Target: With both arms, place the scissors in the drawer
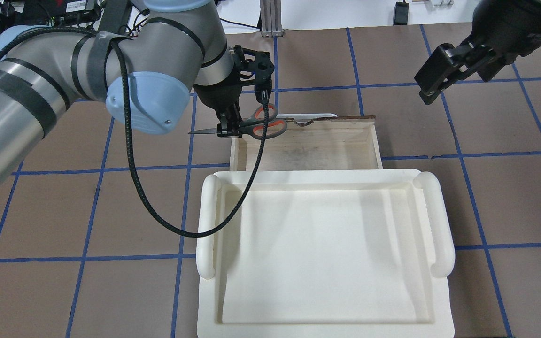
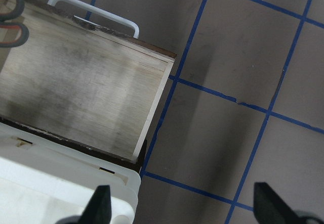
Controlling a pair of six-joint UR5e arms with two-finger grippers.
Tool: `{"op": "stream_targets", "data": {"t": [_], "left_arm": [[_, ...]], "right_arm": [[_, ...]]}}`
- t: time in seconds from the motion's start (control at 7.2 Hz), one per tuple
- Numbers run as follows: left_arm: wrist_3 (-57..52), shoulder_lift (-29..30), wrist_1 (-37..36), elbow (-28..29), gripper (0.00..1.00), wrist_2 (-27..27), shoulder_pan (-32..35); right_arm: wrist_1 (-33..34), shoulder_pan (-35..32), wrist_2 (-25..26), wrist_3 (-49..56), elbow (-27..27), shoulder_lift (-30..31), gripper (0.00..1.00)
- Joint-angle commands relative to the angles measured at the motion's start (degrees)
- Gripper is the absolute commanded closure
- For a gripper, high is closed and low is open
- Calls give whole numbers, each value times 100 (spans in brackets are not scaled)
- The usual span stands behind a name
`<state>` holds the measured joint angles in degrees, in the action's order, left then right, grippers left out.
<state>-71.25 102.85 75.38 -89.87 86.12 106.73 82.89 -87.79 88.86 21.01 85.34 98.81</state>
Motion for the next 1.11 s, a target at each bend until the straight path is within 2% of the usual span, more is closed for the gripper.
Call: {"op": "stream_targets", "data": {"t": [0.0,0.42,0.97], "left_arm": [[646,286,-277,48,100,2,443],[1138,533,-437,48,100,19,857],[1228,770,-489,4,100,37,1096]], "right_arm": [[8,-1,0,-185,0,7,0],[175,-1,0,-229,0,7,0],[158,8,-35,-333,9,6,0]]}}
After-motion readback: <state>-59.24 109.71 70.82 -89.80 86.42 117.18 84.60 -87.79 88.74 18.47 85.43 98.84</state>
